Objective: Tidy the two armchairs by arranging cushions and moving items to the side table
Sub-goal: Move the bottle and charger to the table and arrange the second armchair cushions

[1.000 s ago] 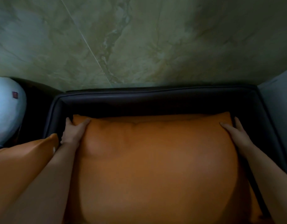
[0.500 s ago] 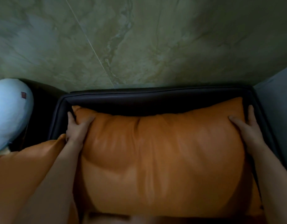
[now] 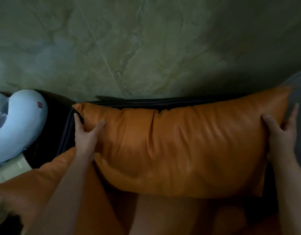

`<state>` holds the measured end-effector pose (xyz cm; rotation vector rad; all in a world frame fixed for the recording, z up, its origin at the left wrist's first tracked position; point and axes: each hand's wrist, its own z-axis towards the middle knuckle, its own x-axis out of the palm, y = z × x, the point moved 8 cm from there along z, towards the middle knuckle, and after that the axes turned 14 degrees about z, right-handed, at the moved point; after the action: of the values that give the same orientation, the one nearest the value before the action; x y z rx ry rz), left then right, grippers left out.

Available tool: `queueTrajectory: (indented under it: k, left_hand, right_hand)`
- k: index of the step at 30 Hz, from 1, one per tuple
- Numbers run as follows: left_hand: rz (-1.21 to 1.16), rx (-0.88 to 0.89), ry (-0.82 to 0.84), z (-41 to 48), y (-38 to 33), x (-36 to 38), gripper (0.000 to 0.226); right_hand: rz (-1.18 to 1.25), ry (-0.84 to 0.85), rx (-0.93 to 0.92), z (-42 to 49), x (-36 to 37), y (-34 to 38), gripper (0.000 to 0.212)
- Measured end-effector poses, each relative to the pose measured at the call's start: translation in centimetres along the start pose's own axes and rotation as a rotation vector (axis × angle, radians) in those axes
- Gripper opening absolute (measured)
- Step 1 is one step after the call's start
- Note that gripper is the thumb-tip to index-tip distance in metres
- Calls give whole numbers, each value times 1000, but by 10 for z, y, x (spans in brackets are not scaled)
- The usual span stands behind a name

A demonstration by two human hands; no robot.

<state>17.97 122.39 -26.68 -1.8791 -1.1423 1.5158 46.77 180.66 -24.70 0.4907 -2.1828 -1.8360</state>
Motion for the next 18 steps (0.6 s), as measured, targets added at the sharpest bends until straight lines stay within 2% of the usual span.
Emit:
queueTrajectory:
  k: [3, 7, 10, 14, 18]
  left_hand:
    - [96, 18, 10, 3, -1, -11, 121]
    - [307, 112, 123, 25, -11, -16, 125]
    - [388, 112, 192, 45, -10, -15, 131]
    - [263, 21, 201, 56, 3, -10, 145]
    - [156, -93, 170, 65, 13, -5, 145]
  right_hand:
    - [-79, -5, 8, -4, -3, -6, 101]
    - [-156, 85, -9, -6, 6, -7, 100]
    - [-187, 74, -38, -1, 9, -7, 104]
    - [-207, 82, -56, 2, 13, -8, 101]
    - [-227, 77, -31, 10, 17, -7, 102]
